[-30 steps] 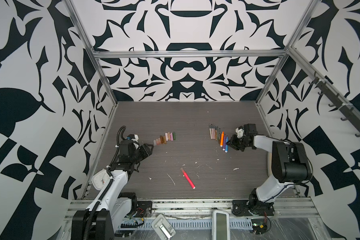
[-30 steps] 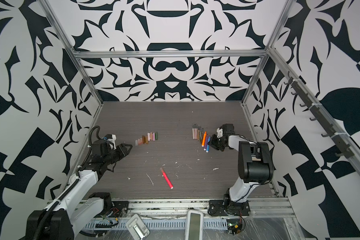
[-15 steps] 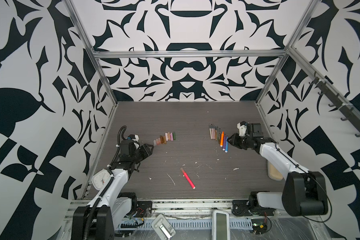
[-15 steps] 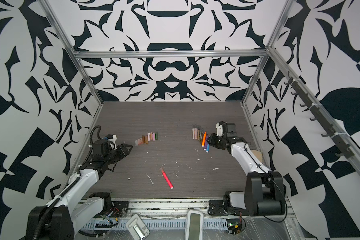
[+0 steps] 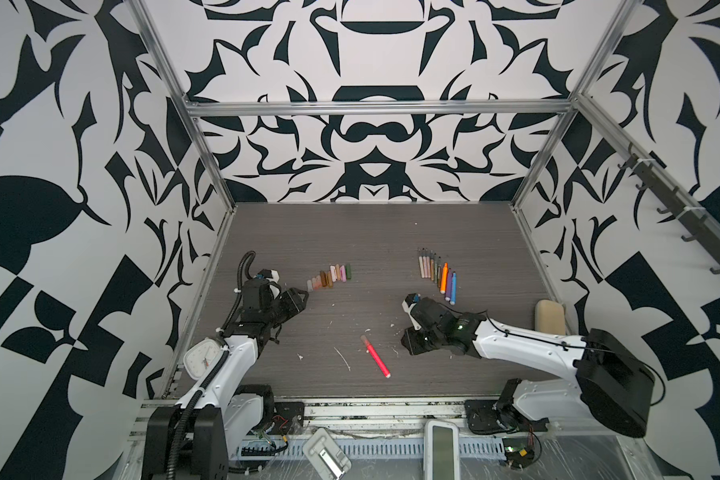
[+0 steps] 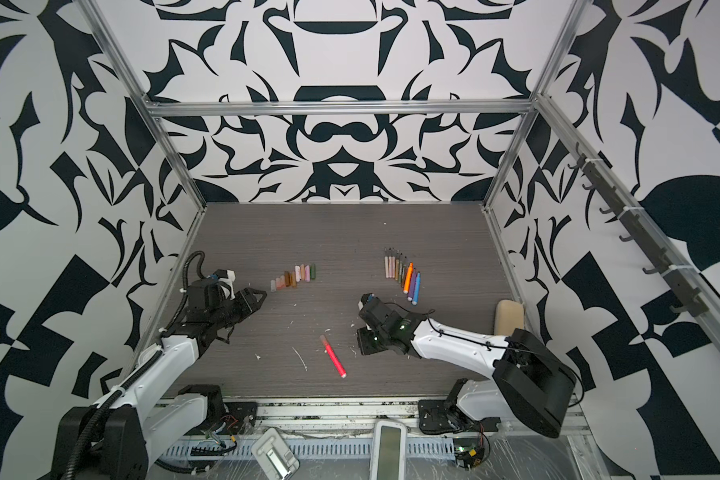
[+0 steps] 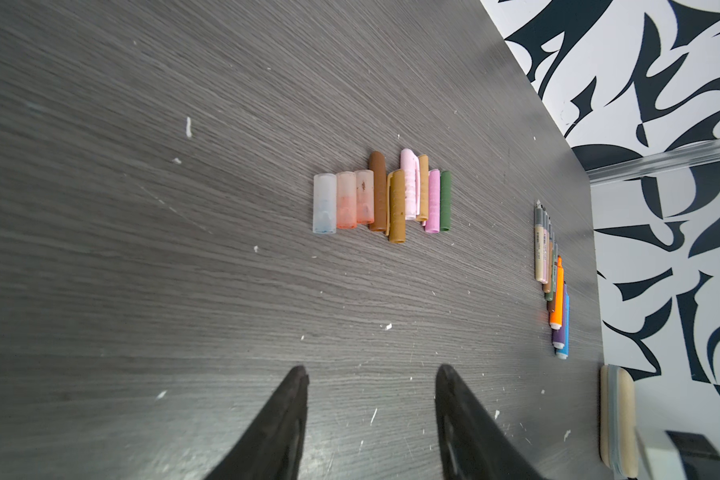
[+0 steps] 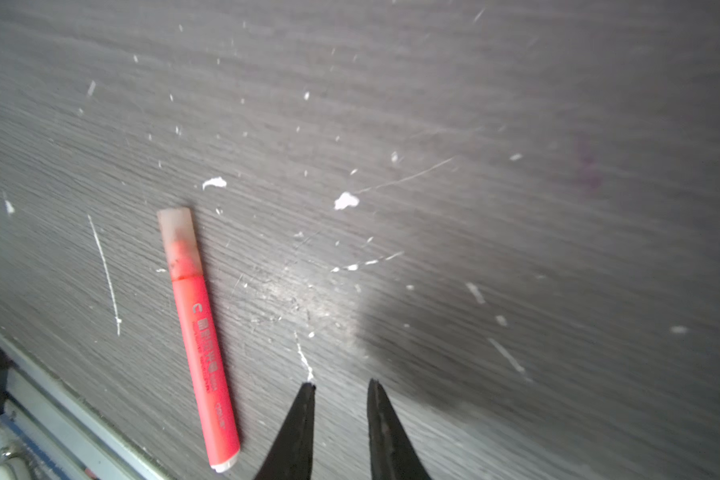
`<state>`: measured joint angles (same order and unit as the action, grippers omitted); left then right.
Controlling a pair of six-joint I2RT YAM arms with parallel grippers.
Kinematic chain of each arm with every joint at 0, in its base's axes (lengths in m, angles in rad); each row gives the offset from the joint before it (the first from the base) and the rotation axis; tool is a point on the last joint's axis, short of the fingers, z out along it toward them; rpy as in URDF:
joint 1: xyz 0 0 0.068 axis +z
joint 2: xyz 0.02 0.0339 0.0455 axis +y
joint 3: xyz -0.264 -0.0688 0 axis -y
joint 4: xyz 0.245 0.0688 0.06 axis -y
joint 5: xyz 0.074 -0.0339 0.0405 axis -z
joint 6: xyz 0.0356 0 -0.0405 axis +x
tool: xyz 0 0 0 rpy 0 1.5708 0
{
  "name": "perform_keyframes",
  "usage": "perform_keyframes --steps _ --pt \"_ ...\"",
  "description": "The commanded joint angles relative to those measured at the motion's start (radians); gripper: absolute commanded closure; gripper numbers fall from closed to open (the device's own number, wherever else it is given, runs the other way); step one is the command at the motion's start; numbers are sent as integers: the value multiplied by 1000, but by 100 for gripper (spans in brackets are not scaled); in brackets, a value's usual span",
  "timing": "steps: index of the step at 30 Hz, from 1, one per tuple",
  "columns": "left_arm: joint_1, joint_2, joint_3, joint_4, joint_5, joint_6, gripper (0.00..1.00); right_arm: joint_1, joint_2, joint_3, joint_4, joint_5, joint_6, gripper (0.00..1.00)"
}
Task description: Open the pen caps
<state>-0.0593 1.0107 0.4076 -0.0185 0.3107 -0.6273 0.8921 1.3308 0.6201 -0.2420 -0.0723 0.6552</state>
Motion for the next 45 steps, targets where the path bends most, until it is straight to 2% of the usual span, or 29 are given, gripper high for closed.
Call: perform_keyframes --steps 1,9,15,18,32,37,43,45 --pt "-5 -11 16 17 -8 12 47 47 31 7 84 82 75 75" --pt "-12 -5 19 17 -10 14 47 220 151 53 136 172 120 74" --pt "-26 17 29 15 -12 18 47 311 167 110 104 251 137 74" --pt "-28 20 31 12 -15 18 47 347 168 133 74 256 140 74" --pt "-34 21 35 9 -20 21 46 422 264 130 61 330 218 75" --pt "-43 36 41 9 -24 23 46 427 249 141 45 362 224 81" --pt "-55 57 58 -6 -28 22 47 422 155 242 -105 444 140 81" --pt "-100 57 69 -12 -39 16 48 413 134 280 -149 466 101 81"
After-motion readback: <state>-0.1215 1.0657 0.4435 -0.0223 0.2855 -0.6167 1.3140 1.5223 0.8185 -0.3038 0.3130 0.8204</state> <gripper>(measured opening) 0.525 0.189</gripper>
